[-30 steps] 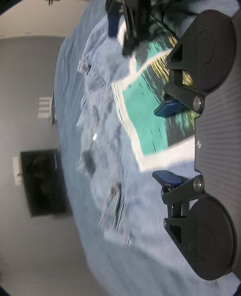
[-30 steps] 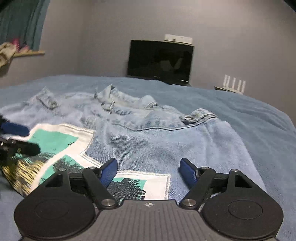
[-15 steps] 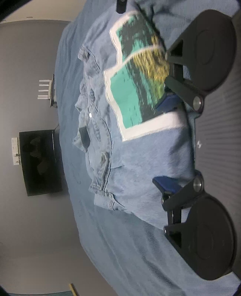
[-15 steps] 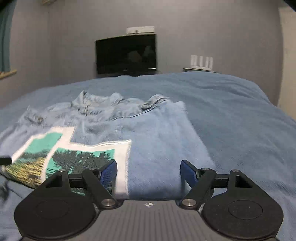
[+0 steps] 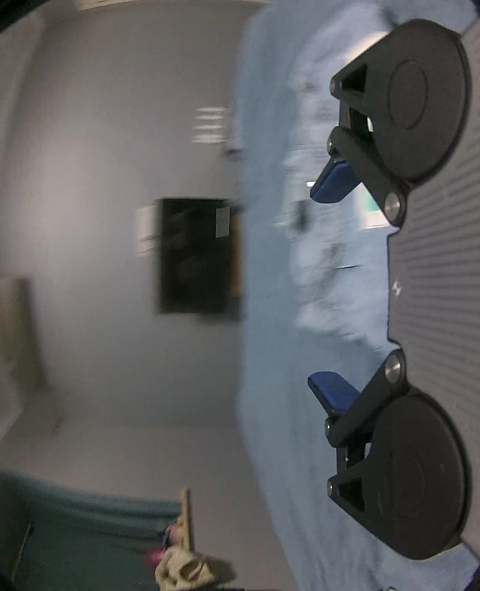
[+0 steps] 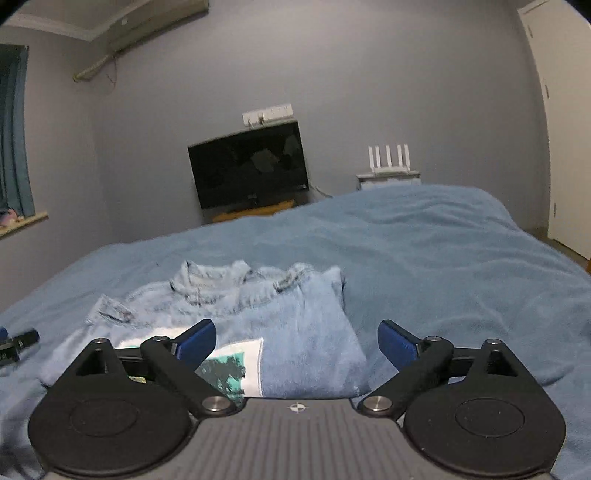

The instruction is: Fold large clothes

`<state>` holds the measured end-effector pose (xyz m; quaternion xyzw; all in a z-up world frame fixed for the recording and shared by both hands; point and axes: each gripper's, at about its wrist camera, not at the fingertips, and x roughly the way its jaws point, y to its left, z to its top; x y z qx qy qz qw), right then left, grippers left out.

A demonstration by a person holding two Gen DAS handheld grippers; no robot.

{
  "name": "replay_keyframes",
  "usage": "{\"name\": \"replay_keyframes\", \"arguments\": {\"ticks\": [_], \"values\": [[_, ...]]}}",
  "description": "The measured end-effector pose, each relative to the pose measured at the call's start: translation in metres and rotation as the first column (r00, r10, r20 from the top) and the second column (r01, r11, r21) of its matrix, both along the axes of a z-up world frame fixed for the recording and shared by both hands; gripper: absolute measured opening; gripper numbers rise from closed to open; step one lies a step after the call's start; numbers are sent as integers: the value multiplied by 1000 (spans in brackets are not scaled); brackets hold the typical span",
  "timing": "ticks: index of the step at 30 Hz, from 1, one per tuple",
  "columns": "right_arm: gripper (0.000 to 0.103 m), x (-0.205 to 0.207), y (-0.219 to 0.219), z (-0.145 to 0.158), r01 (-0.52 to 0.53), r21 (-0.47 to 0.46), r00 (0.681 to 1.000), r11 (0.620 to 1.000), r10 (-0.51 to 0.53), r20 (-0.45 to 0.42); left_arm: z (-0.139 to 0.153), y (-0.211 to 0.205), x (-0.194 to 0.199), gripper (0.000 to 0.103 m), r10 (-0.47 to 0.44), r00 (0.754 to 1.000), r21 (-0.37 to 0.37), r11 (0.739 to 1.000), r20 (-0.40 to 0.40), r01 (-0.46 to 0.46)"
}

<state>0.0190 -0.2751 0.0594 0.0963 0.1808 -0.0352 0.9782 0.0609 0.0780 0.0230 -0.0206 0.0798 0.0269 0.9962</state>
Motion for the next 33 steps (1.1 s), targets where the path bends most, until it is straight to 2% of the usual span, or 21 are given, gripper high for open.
{"name": "replay_keyframes", "arguments": {"ticks": [1, 3, 5, 9, 12, 15, 19, 21, 25, 29, 31, 33], "values": [[98, -4, -4, 7, -4, 4, 1000, 1000, 4, -4, 6, 4, -5, 102, 16, 999, -21, 1000, 30, -16], [101, -10, -11, 14, -10, -5, 1000, 1000, 10, -5, 13, 13, -10, 102, 19, 999, -75, 997, 38, -16], [102, -15, -16, 14, 1, 0, 1000, 1000, -1, -11, 13, 20, -12, 102, -6, 1000, -140, 990, 6, 7], [102, 1, -23, -12, 18, 143, 995, 990, -3, -101, 2, 31, 4, 102, -95, 987, -278, 959, -132, 56], [102, 20, -24, -33, 41, 253, 986, 967, 2, -168, -23, 43, 29, 102, -169, 941, -384, 922, -294, 45], [101, 36, -25, -56, 79, 363, 978, 928, -2, -208, -47, 54, 48, 102, -186, 894, -449, 893, -407, -19], [100, 56, -23, -81, 126, 448, 968, 885, -11, -251, -71, 67, 66, 102, -267, 847, -565, 824, -459, -47], [99, 66, -22, -90, 136, 464, 964, 876, -8, -267, -78, 69, 76, 102, -279, 835, -585, 809, -475, -62], [98, 84, -27, -111, 172, 506, 955, 845, -18, -295, -90, 67, 90, 102, -303, 829, -616, 785, -470, -62], [94, 96, -38, -130, 226, 582, 954, 781, -57, -294, -95, 65, 101, 102, -282, 855, -613, 788, -435, -52], [95, 100, -41, -135, 236, 605, 958, 760, -77, -277, -99, 64, 107, 102, -267, 867, -612, 789, -420, -53], [95, 105, -42, -139, 248, 621, 958, 744, -92, -272, -104, 64, 113, 102, -264, 869, -619, 783, -418, -60]]}}
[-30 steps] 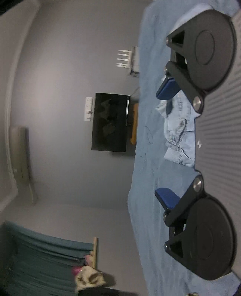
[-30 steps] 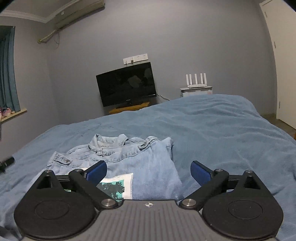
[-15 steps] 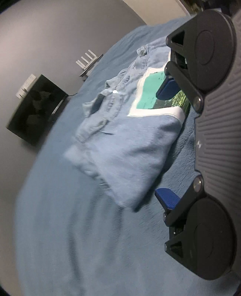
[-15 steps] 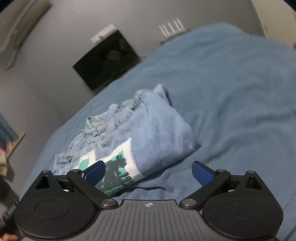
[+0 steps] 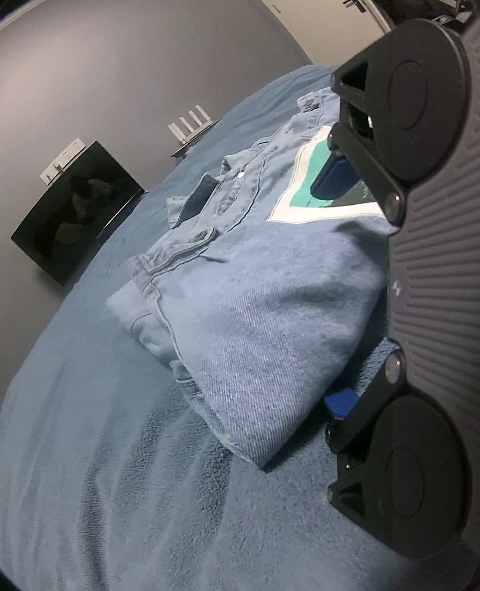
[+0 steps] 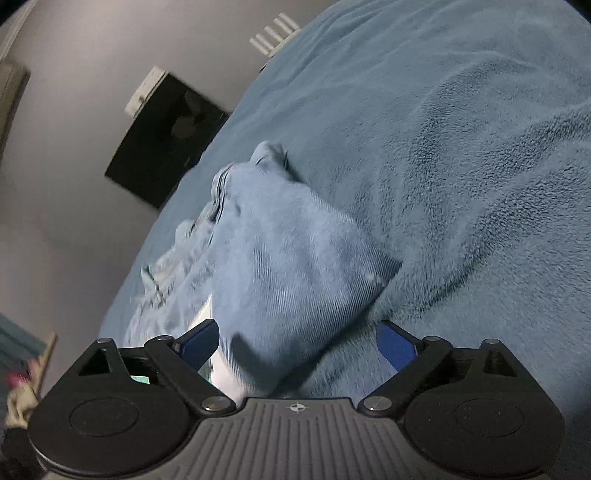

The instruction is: Fold large clothes

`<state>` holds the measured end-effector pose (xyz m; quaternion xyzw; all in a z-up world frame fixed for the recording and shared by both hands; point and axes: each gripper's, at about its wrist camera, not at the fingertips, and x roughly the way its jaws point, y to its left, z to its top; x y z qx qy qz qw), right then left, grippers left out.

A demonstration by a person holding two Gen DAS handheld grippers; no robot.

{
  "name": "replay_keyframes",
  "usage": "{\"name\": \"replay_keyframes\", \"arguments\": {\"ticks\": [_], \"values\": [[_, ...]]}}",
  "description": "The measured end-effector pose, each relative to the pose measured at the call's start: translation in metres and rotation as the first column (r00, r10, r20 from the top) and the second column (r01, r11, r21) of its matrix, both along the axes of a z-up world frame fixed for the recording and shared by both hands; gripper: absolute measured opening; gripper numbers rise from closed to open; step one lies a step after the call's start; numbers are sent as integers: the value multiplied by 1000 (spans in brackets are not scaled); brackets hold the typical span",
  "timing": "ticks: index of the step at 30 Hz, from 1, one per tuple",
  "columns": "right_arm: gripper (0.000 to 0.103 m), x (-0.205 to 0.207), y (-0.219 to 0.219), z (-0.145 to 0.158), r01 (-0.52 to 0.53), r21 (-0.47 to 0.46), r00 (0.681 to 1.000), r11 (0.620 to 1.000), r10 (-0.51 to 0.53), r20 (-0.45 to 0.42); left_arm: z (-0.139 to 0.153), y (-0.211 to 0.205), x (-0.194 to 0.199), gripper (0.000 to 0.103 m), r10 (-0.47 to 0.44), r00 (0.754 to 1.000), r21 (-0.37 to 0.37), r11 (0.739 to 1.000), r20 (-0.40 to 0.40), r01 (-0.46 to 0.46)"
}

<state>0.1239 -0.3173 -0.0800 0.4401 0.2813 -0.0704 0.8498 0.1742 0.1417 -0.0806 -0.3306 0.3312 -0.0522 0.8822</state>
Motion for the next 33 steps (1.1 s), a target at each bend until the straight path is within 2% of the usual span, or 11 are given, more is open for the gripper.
{"name": "replay_keyframes", "arguments": {"ticks": [4, 6, 10, 16, 19, 21, 23, 24, 25, 28, 33], "values": [[94, 9, 0, -6, 29, 10, 999, 1000, -29, 22, -2, -4, 9, 102, -2, 1000, 15, 1000, -1, 2], [80, 9, 5, 3, 45, -36, 998, 998, -44, 50, 6, -2, 6, 95, 23, 999, -15, 1000, 39, -23], [72, 13, 13, 25, 8, -134, 986, 991, 15, 169, 17, 1, 3, 93, 18, 992, -57, 998, 125, -11], [71, 32, -8, -21, -3, 111, 998, 994, -5, 68, -12, 2, 20, 92, -15, 1000, -59, 998, 21, 16], [68, 39, -11, -17, -17, 83, 993, 996, 7, 118, -6, 3, 24, 91, 35, 995, -74, 997, 94, -28], [67, 43, -11, -9, -30, 60, 987, 998, 20, 162, -6, 8, 26, 91, 66, 990, -147, 988, 125, -47], [67, 48, -13, -11, -39, 66, 984, 997, 27, 176, -13, 8, 30, 82, 49, 994, -128, 991, 99, -36], [67, 51, -12, -14, -47, 59, 985, 997, 37, 169, -16, 7, 33, 65, 36, 997, -99, 995, 72, -29], [67, 54, -12, -19, -55, 54, 986, 997, 45, 161, -21, 7, 35, 58, 31, 998, -81, 996, 47, -28], [67, 64, -10, -21, -63, 37, 986, 997, 56, 157, -23, 10, 40, 52, 27, 999, -111, 994, 37, -23], [32, 60, 12, 15, -62, -157, 978, 986, 92, 190, -1, -6, 31, 30, 2, 994, 45, 999, 113, -7]]}}
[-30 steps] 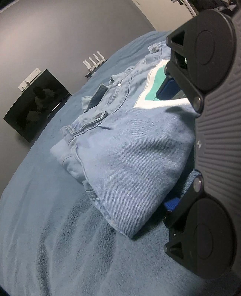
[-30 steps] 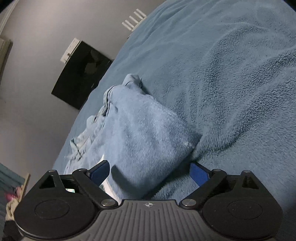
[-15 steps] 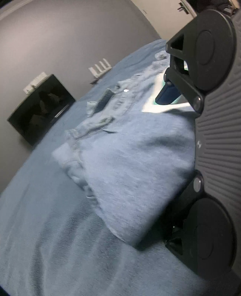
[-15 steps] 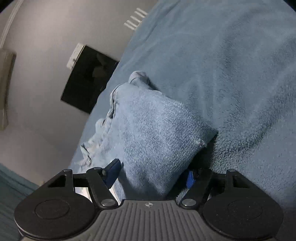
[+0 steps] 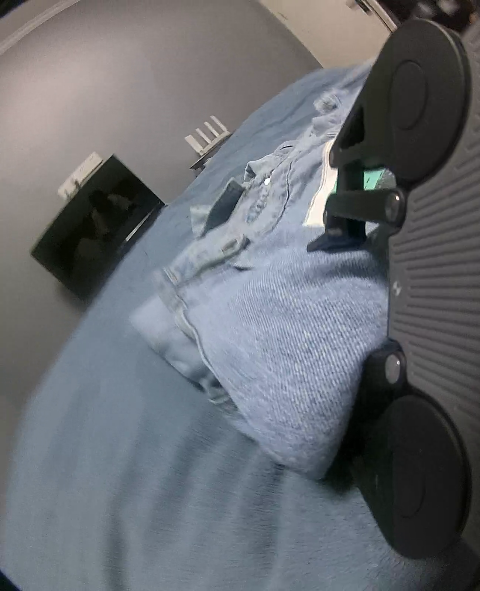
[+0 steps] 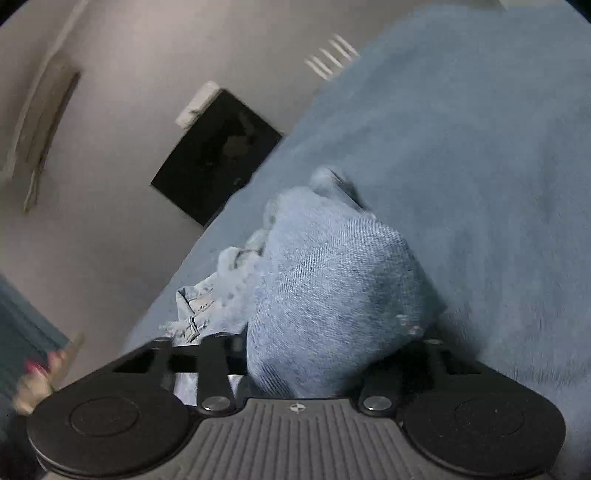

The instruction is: Fold large clothes

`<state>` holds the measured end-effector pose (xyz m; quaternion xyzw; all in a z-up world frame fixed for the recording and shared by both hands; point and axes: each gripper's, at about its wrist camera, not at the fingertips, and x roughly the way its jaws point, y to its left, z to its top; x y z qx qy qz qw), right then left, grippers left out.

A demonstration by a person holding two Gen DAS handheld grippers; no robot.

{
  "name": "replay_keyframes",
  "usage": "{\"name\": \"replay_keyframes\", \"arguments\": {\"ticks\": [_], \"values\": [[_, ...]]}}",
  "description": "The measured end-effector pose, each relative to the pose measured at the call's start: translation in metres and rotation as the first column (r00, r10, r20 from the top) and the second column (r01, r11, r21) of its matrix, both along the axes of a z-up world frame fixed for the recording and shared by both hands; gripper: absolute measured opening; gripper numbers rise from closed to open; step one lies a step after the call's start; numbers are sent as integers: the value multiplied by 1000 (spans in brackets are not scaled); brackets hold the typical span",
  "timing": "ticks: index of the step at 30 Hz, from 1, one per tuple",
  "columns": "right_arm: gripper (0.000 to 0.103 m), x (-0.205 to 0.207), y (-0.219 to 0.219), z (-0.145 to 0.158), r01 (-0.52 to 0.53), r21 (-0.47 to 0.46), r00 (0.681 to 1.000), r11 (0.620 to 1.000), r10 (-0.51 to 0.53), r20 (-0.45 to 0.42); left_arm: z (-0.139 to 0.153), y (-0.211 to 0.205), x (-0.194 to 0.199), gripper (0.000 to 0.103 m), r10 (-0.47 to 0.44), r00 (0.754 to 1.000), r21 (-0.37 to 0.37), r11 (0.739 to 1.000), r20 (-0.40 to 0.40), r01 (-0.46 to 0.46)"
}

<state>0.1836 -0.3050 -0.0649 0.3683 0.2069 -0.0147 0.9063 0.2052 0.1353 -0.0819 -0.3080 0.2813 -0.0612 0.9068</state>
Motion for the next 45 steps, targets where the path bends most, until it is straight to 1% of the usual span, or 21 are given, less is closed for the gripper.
{"name": "replay_keyframes", "arguments": {"ticks": [3, 6, 12, 14, 19, 21, 23, 25, 26, 28, 29, 30, 31, 32, 34, 36, 38, 40, 42, 43, 45], "values": [[28, -15, 3, 22, -5, -14, 999, 1000, 6, 43, 17, -7, -13, 28, -19, 999, 31, 999, 45, 18], [27, -39, 3, 44, -19, -68, 998, 997, 24, 60, 24, -4, -26, 27, -40, 999, 9, 999, 27, 40], [27, -82, -5, 59, -3, -23, 1000, 1000, 2, -21, 49, -8, -55, 27, -91, 996, 19, 996, -2, 91], [27, -97, -9, 64, 4, 0, 999, 1000, -4, -35, 57, -10, -69, 27, -105, 995, 20, 994, -5, 105], [27, -133, -9, 83, -1, -14, 999, 1000, 0, -44, 75, -13, -104, 27, -144, 990, 27, 989, -1, 144], [27, -146, -9, 91, -7, -20, 998, 1000, 5, -55, 80, -13, -117, 27, -150, 989, 18, 989, -20, 150], [27, -158, -9, 94, -16, -32, 997, 999, 13, -79, 79, -10, -122, 28, -148, 986, 17, 989, -72, 150], [29, -153, -7, 88, -28, -59, 990, 998, 20, -138, 68, -10, -115, 32, -121, 974, 14, 992, -193, 126], [31, -148, -7, 80, -27, -52, 981, 998, 16, -191, 61, -9, -109, 36, -108, 957, 10, 993, -268, 115], [36, -140, -14, 60, 18, -9, 954, 1000, -20, -300, 54, -4, -104, 64, -57, 931, 10, 998, -360, 65], [41, -139, -20, 51, 55, 44, 943, 997, -38, -332, 54, -1, -104, 68, -24, 931, 19, 999, -365, 33], [49, -141, -25, 47, 92, 98, 938, 991, -53, -344, 57, 1, -107, 70, 10, 934, 37, 999, -357, 4], [53, -144, -29, 45, 120, 126, 935, 985, -70, -347, 59, 1, -111, 70, 28, 938, 48, 999, -346, -12], [57, -145, -29, 47, 131, 124, 936, 984, -81, -344, 64, 2, -114, 70, 55, 942, 66, 997, -331, -35], [58, -152, -28, 54, 138, 100, 934, 985, -96, -343, 72, 4, -123, 70, 88, 952, 75, 995, -294, -69], [59, -175, -29, 59, 154, 107, 938, 982, -112, -328, 85, 4, -135, 70, 138, 962, 101, 988, -235, -117], [60, -187, -32, 61, 196, 167, 945, 966, -140, -294, 99, -3, -146, 70, 172, 972, 162, 976, -161, -146], [62, -205, -37, 54, 215, 206, 948, 955, -152, -281, 116, -14, -156, 76, 202, 976, 261, 949, -76, -176], [64, -209, -38, 52, 215, 210, 949, 954, -153, -276, 132, -26, -167, 78, 180, 983, 348, 920, 39, -182], [64, -207, -38, 51, 218, 208, 948, 954, -156, -276, 137, -34, -169, 79, 152, 986, 380, 910, 74, -168], [64, -203, -37, 48, 226, 217, 949, 950, -164, -271, 142, -53, -166, 80, 36, 994, 421, 904, 100, -75]]}}
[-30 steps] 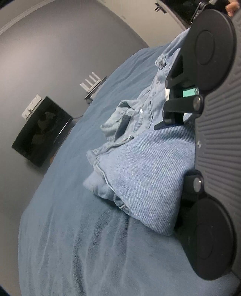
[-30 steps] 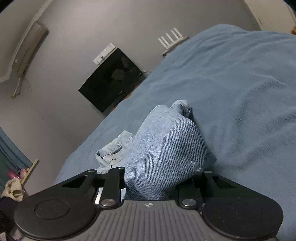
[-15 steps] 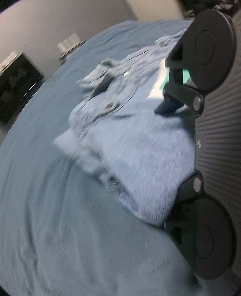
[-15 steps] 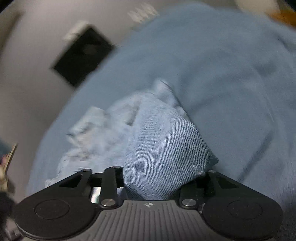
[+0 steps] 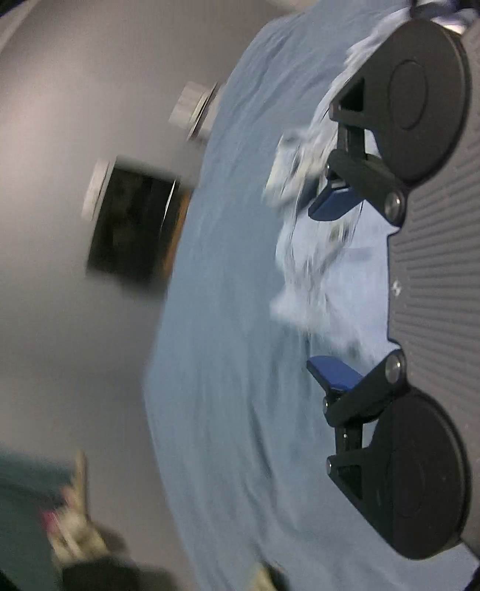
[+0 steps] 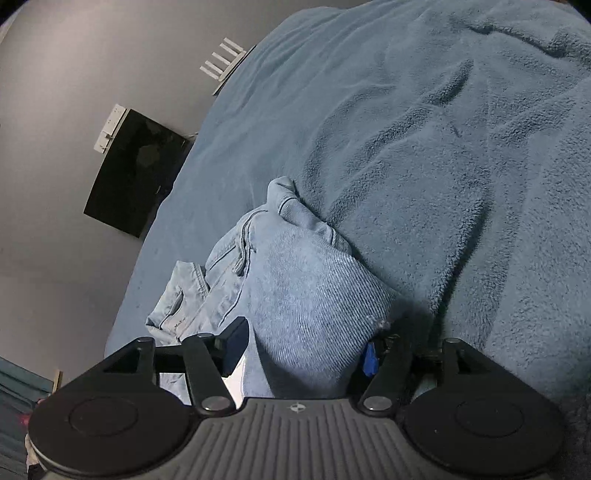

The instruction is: Fold large clothes

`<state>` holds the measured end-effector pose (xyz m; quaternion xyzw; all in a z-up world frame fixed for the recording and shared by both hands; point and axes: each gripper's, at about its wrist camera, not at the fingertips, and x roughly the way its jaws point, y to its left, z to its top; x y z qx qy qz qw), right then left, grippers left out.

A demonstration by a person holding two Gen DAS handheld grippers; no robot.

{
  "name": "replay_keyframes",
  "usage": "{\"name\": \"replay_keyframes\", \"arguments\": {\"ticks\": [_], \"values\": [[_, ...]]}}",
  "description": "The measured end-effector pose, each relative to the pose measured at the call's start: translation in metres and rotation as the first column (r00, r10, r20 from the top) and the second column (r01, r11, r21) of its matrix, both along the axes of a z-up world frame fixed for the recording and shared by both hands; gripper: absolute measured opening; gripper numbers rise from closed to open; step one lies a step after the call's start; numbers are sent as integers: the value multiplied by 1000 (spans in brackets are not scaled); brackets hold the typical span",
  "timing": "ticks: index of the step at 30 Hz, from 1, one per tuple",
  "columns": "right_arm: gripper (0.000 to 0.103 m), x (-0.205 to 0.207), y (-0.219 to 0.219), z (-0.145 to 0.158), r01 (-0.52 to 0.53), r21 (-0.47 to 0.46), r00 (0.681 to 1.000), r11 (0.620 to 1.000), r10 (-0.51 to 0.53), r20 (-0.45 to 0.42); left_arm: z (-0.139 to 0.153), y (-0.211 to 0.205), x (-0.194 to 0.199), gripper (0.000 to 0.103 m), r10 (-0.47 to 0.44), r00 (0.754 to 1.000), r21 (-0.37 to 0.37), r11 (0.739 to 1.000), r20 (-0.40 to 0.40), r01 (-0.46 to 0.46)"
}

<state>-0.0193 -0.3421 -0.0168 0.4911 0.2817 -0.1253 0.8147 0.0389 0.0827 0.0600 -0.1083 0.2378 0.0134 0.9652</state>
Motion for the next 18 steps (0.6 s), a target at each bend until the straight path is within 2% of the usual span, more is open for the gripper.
{"name": "replay_keyframes", "arguments": {"ticks": [2, 3, 6, 9, 12, 14, 18], "values": [[65, 5, 0, -4, 9, 7, 1000, 1000, -9, 12, -4, -21, 11, 80, -133, 990, 17, 991, -56, 134], [65, 6, 0, -5, 12, 14, 1000, 1000, -12, 23, -9, -27, 16, 80, -164, 982, 7, 986, -94, 165], [66, 13, 2, -12, 14, 15, 999, 1000, -14, 34, -29, -43, 35, 80, -216, 952, 10, 975, -218, 223], [67, 15, 3, -20, 3, 59, 1000, 998, -3, 11, -57, -57, 51, 80, -223, 894, 58, 962, -389, 265], [67, 17, 7, -33, 9, 138, 1000, 990, -5, -28, -65, -63, 52, 84, -213, 879, 121, 950, -426, 289], [67, 21, 12, -36, 6, 120, 999, 993, -2, -37, -67, -69, 52, 85, -205, 878, 157, 942, -433, 298], [67, 16, 20, -25, 10, 68, 1000, 998, -8, -19, -65, -59, 57, 87, -212, 883, 98, 956, -419, 276]]}}
